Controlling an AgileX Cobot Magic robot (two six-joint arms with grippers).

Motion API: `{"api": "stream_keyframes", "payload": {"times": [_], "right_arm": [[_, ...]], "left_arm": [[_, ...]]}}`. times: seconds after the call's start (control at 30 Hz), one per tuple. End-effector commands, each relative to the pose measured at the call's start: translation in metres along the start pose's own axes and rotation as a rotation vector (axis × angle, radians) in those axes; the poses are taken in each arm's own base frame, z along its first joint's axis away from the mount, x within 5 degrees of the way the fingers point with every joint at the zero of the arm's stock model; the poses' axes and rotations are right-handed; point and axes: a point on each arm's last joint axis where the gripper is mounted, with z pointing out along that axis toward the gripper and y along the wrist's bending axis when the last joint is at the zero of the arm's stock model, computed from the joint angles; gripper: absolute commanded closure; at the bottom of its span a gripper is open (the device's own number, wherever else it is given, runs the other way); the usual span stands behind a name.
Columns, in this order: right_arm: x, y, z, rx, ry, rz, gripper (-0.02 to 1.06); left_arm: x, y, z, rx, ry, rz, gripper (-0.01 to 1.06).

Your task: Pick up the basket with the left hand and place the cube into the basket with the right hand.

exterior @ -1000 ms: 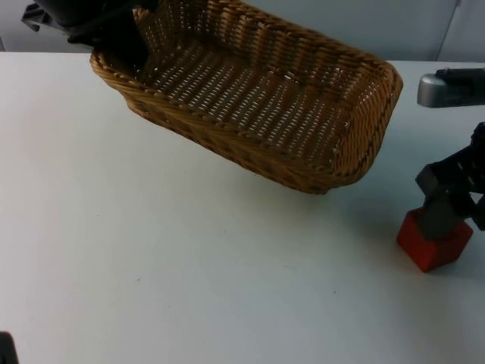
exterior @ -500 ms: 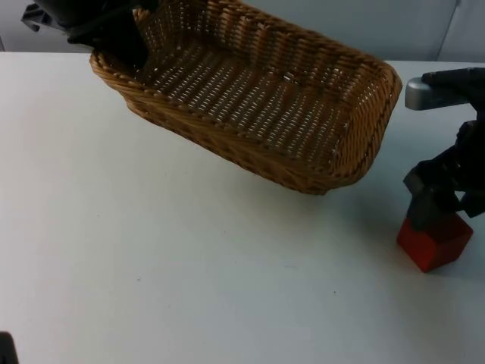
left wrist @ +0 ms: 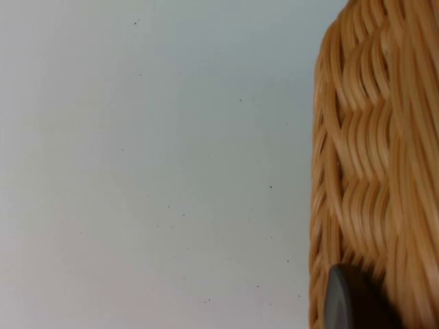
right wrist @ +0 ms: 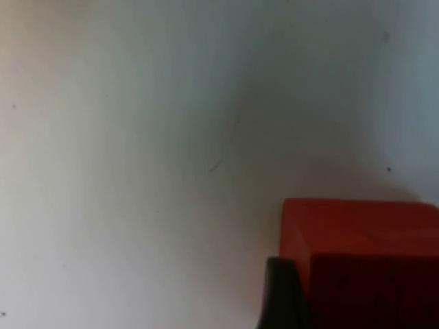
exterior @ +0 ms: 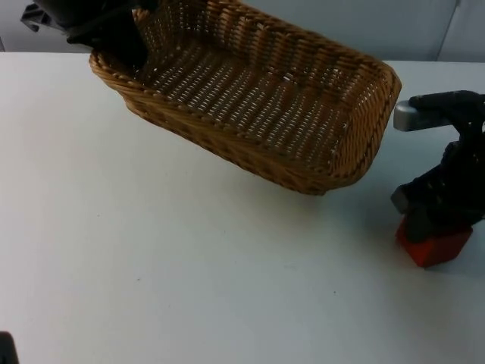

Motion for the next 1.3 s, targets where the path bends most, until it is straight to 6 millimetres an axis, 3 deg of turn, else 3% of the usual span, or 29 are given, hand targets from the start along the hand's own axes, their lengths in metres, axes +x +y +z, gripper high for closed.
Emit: {"api": "stream_keyframes", "payload": {"times": [0.0, 0.13, 0.27, 0.3, 0.43, 0.47, 0.6, 0.63, 0.7, 0.8, 0.83, 0.97, 1.17, 1.27], "right_arm": [[-0.003, 0.0, -0.003, 0.008, -0.023, -0.009, 0.73], [-0.011, -0.01, -0.012, 0.017, -0.049, 0.016, 0.86], [-0.042, -0.034, -0.051, 0.033, -0.148, 0.132, 0.9], [-0.042, -0.034, -0.051, 0.033, -0.148, 0.132, 0.9], [-0.084, -0.051, -0.117, 0.085, -0.314, 0.186, 0.9], [-0.084, -0.051, -0.117, 0.085, -0.314, 0.186, 0.9], [-0.115, -0.028, -0.168, 0.029, -0.4, 0.096, 0.9], [-0.115, -0.028, -0.168, 0.029, -0.4, 0.096, 0.9], [-0.123, -0.004, -0.181, -0.056, -0.426, 0.058, 0.89], [-0.127, 0.031, -0.181, -0.144, -0.439, 0.002, 0.89], [-0.127, 0.031, -0.181, -0.144, -0.439, 0.002, 0.89], [-0.129, 0.07, -0.158, -0.184, -0.38, -0.08, 0.89], [-0.132, 0.09, -0.124, -0.209, -0.306, -0.097, 0.89], [-0.134, 0.093, -0.101, -0.262, -0.253, -0.05, 0.78]], "left_arm": [[-0.007, -0.006, -0.009, 0.021, -0.039, -0.014, 1.05], [-0.007, -0.006, -0.009, 0.02, -0.041, -0.014, 1.05], [-0.007, -0.006, -0.009, 0.02, -0.041, -0.014, 1.05], [-0.007, -0.006, -0.009, 0.02, -0.041, -0.014, 1.05], [-0.007, -0.006, -0.009, 0.021, -0.039, -0.014, 1.05], [-0.007, -0.006, -0.009, 0.021, -0.039, -0.014, 1.05], [-0.007, -0.007, -0.009, 0.023, -0.04, -0.016, 1.05], [-0.007, -0.007, -0.009, 0.023, -0.04, -0.016, 1.05], [-0.007, -0.007, -0.009, 0.023, -0.04, -0.016, 1.05], [-0.007, -0.007, -0.009, 0.023, -0.04, -0.016, 1.05], [-0.007, -0.007, -0.009, 0.023, -0.04, -0.016, 1.05], [-0.007, -0.007, -0.009, 0.024, -0.04, -0.016, 1.05], [-0.007, -0.007, -0.009, 0.025, -0.041, -0.018, 1.05], [-0.007, -0.007, -0.009, 0.025, -0.041, -0.018, 1.05]]}}
